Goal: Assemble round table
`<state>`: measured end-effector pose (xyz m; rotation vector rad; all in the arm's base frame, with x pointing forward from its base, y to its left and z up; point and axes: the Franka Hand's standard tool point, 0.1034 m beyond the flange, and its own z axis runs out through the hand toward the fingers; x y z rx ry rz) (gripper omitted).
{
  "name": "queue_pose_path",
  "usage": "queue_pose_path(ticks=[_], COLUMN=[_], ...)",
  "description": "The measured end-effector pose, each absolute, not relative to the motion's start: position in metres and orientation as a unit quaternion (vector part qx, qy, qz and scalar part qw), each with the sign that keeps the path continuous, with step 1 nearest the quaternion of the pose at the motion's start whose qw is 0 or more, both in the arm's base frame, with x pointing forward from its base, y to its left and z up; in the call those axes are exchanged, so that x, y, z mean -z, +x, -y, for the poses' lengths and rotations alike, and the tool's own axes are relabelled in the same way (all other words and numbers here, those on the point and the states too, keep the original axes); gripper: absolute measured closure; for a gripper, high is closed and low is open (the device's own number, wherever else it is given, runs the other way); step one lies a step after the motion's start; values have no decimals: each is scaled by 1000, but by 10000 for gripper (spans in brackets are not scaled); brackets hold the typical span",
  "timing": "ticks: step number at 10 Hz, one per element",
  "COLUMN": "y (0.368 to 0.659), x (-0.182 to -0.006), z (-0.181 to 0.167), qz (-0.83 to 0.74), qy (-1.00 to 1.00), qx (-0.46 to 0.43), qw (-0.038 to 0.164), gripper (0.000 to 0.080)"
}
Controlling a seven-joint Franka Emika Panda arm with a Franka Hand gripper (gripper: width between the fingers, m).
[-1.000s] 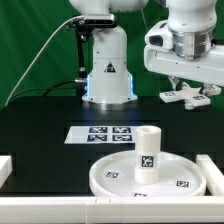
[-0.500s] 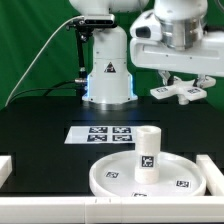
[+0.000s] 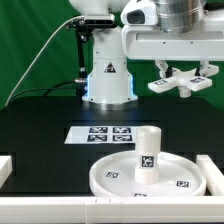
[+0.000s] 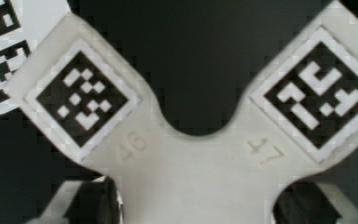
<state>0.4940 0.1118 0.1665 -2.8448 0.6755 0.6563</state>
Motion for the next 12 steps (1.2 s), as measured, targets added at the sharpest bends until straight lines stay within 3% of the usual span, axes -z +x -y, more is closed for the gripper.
queue_pose_path(ticks=[2, 5, 9, 11, 12], y=[508, 574, 571, 573, 576], x=[-157, -173, -169, -170, -171], z=[-86, -53, -54, -38, -34], qz=[-179, -92, -97, -29, -4], qy=[-956, -973, -972, -979, -980], qx=[-220, -206, -209, -203, -199], qw=[75, 55, 55, 22, 15], gripper=[367, 367, 367, 367, 367])
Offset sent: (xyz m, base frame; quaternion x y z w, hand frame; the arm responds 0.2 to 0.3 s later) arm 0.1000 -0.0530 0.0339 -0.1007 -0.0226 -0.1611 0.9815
